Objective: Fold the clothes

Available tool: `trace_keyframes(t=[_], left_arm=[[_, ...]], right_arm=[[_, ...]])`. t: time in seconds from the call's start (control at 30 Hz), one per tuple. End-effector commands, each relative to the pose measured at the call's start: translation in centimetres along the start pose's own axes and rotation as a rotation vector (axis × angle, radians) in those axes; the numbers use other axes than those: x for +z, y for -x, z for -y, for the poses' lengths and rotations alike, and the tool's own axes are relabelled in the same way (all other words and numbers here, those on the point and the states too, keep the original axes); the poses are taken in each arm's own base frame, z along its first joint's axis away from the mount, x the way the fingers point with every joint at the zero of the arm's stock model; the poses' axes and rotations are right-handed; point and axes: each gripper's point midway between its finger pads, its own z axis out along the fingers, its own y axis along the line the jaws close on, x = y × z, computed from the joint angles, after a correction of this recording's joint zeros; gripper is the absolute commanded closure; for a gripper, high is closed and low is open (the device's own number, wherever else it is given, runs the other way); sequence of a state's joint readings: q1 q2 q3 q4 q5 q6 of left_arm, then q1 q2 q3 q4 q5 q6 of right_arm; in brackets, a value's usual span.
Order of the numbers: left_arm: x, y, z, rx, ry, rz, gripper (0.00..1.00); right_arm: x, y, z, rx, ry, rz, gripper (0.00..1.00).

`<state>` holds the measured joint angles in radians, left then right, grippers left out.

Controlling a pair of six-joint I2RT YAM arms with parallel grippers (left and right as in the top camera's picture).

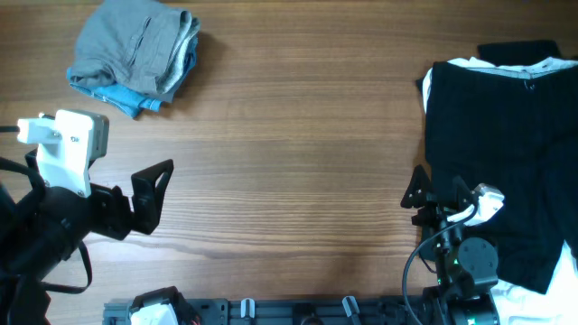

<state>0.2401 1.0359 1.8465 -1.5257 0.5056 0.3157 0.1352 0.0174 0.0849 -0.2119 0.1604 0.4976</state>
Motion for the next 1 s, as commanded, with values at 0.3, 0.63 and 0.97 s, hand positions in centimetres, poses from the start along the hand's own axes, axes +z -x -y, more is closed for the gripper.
trace_keyframes(t=[0.3,0.63,0.97], left_arm=[[-0.1,0.1,0.0,-0.003,0.000,0.003,0.00],[-0.1,0.1,0.0,-0.003,0.001,0.003,0.00],[-0.1,0.1,0.0,-0.002,0.001,0.003,0.00]], right_arm=[[-1.0,5.0,4.4,0.668,-0.152,0.344,0.00],[-2.7,9.8,-4.7,-0.427,0.134,0.496,0.00],[0.5,1.8,-0.9,-0.420,0.061,0.149,0.00]])
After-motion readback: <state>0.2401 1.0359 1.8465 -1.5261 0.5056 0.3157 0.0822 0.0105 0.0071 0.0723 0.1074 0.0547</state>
